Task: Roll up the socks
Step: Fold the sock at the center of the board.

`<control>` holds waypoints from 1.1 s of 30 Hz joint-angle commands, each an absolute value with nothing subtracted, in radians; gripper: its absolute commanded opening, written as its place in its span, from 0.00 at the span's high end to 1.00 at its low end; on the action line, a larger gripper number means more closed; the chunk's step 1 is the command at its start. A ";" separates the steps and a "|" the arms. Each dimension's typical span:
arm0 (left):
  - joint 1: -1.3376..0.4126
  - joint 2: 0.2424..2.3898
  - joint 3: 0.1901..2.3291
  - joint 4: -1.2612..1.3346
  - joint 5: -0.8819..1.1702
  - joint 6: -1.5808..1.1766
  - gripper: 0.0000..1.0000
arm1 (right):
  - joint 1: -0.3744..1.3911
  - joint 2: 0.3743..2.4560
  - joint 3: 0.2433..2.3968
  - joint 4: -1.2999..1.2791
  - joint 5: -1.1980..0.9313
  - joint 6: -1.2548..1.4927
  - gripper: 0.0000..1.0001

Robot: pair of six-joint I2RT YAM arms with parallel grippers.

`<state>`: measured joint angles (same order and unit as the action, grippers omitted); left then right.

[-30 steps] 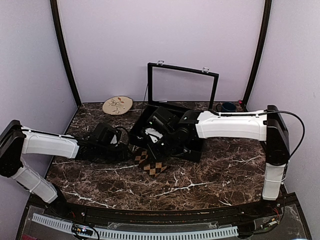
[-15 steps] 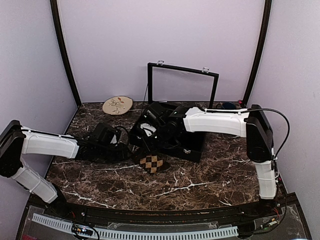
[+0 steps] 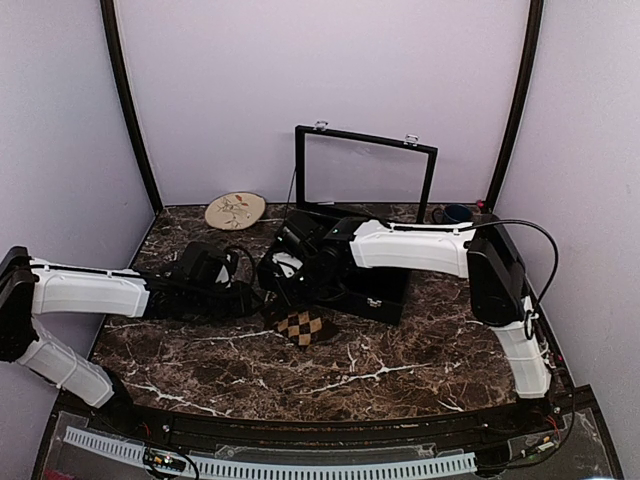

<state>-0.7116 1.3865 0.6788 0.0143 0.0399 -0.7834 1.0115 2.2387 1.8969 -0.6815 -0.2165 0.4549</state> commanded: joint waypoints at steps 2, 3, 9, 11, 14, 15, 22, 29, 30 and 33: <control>-0.716 1.328 0.649 0.005 0.040 -0.755 0.59 | 1.002 2.274 1.942 -0.656 -0.204 0.475 1.00; -0.715 1.324 0.645 0.012 0.048 -0.752 0.59 | 1.001 2.277 1.942 -0.653 -0.202 0.479 1.00; -0.715 1.310 0.623 0.055 0.091 -0.733 0.60 | 0.990 2.286 1.939 -0.633 -0.177 0.503 1.00; -0.716 1.307 0.622 0.063 0.105 -0.723 0.61 | 0.987 2.287 1.934 -0.624 -0.171 0.510 1.00; -0.716 1.303 0.621 0.071 0.122 -0.708 0.62 | 0.983 2.290 1.936 -0.612 -0.165 0.518 1.00; -0.716 1.302 0.620 0.075 0.126 -0.703 0.62 | 0.981 2.292 1.939 -0.611 -0.162 0.520 1.00; -0.716 1.315 0.620 0.101 0.174 -0.679 0.63 | 0.973 2.311 1.947 -0.599 -0.159 0.532 0.99; -0.717 1.334 0.623 0.110 0.192 -0.669 0.65 | 0.972 2.315 1.950 -0.588 -0.156 0.540 0.66; -0.717 1.336 0.623 0.112 0.192 -0.670 0.65 | 0.972 2.305 1.946 -0.586 -0.147 0.540 0.61; -0.716 1.345 0.624 0.124 0.196 -0.671 0.65 | 0.972 2.280 1.930 -0.578 -0.135 0.537 0.50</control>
<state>-0.7120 1.3380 0.6331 0.0956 0.1791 -0.6868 0.9771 2.3001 1.9186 -0.6094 -0.1577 0.5350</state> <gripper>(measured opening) 0.351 0.474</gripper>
